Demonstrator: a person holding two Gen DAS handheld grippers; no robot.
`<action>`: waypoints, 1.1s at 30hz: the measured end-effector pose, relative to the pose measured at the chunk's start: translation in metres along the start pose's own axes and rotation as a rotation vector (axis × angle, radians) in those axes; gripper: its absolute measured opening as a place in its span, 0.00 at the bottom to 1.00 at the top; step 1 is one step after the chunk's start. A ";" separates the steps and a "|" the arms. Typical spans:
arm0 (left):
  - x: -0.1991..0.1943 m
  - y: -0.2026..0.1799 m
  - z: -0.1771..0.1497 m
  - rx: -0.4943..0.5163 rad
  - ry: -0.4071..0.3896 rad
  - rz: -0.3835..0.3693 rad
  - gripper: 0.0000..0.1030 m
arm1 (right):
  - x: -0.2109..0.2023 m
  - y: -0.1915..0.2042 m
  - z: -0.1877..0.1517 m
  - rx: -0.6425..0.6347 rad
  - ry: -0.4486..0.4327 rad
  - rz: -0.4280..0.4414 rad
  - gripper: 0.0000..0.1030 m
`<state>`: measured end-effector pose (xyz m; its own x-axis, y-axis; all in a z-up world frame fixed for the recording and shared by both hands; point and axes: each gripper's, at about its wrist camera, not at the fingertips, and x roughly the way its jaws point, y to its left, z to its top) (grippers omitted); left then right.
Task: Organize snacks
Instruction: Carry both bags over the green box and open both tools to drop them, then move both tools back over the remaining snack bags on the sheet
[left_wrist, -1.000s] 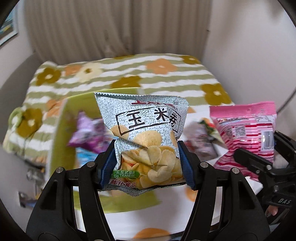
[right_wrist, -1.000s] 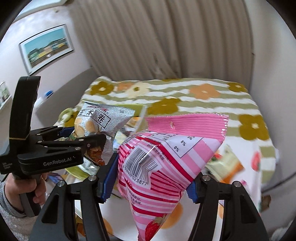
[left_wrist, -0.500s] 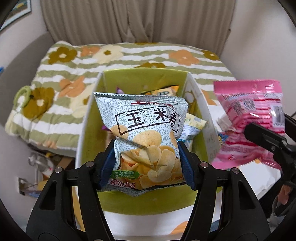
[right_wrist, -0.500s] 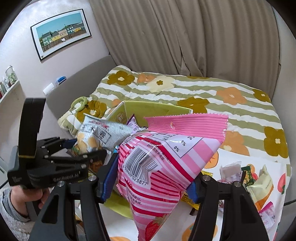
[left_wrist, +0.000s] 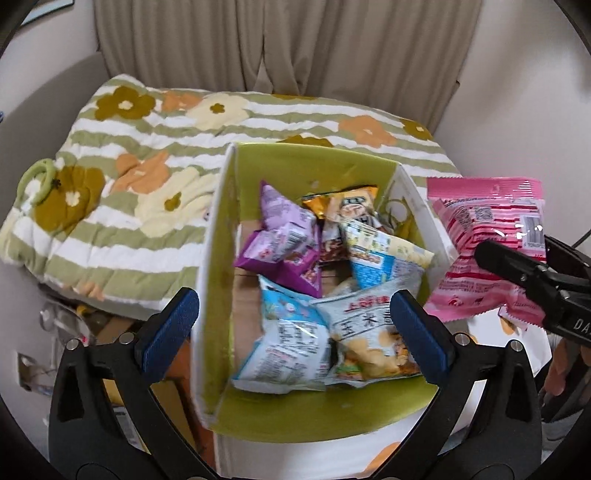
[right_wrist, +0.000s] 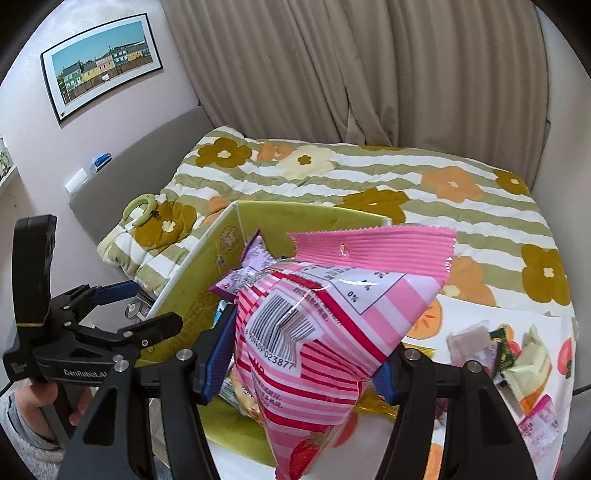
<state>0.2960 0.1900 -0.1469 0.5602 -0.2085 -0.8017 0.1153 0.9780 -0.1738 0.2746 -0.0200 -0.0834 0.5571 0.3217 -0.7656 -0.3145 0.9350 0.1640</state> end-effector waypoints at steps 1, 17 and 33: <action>0.001 0.003 0.001 0.002 0.000 0.001 0.99 | 0.007 0.005 0.003 -0.005 0.007 0.005 0.57; 0.005 0.027 -0.002 0.018 0.016 0.024 0.99 | 0.046 0.020 0.013 0.046 -0.011 0.050 0.99; -0.018 0.002 -0.003 0.040 -0.021 0.022 0.99 | 0.009 0.016 -0.001 0.068 -0.030 0.044 0.99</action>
<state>0.2834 0.1958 -0.1346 0.5804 -0.1869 -0.7926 0.1347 0.9819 -0.1330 0.2733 -0.0025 -0.0883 0.5667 0.3658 -0.7383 -0.2871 0.9275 0.2392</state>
